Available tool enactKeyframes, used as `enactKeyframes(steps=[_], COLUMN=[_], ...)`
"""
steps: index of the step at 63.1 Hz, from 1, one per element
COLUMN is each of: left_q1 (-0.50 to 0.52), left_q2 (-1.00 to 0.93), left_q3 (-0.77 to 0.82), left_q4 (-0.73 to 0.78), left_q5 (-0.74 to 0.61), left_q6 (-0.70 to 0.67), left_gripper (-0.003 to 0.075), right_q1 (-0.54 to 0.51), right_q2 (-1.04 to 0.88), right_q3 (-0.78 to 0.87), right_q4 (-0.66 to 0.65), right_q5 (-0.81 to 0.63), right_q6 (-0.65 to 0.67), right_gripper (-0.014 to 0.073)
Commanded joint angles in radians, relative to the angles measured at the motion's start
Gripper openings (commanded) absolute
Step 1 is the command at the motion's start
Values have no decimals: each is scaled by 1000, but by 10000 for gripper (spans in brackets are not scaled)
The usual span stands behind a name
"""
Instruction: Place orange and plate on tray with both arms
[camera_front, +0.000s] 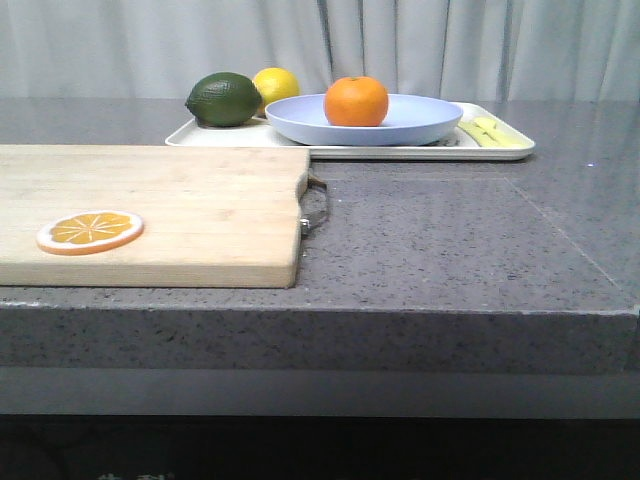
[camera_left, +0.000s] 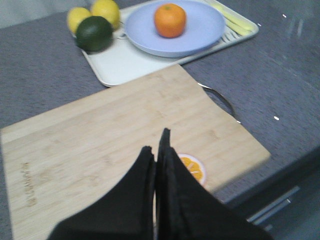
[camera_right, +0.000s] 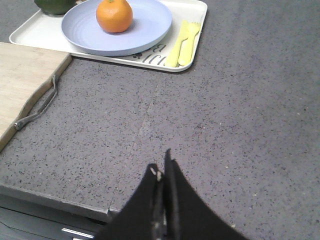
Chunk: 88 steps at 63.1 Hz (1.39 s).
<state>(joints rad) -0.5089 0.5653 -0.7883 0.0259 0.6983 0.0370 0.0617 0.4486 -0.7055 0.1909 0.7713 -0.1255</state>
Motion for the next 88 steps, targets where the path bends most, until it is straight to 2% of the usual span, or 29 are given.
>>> enactKeyframes(steps=[1,10,19,27,36,46,88], left_q1=[87,243,358,417,438,433,433], left_q2=[-81,-244,-381,-497,-578,-591,-591], left_q3=[66,261,464,617,737,795,795], left_q4=[-7,-10,-26,-91,-127,-127,-127], left_q5=[-162,-317,-464,-570,-671,-750,-735], left_q6=[-5,-5,-5,-5,-5,-5,-5], left_gripper=[-18,-18,-18,-18,-18,-18,-18], right_q1=[-1,-1,-1,-1,-1,-1,-1], right_q2=[7,7,7,7,7,7,7], right_q3=[-24,-24,-24,-24,-24,-24,-24], right_q4=[-1,-1,-1,-1,-1,-1,-1], right_q5=[-79,-79,-79,-79,-79,-78,-77], right_q6=[-9,-9,-9,-9,-9,-9,-9], right_gripper=[-68,-68,-68,-68,-68,-68,-68])
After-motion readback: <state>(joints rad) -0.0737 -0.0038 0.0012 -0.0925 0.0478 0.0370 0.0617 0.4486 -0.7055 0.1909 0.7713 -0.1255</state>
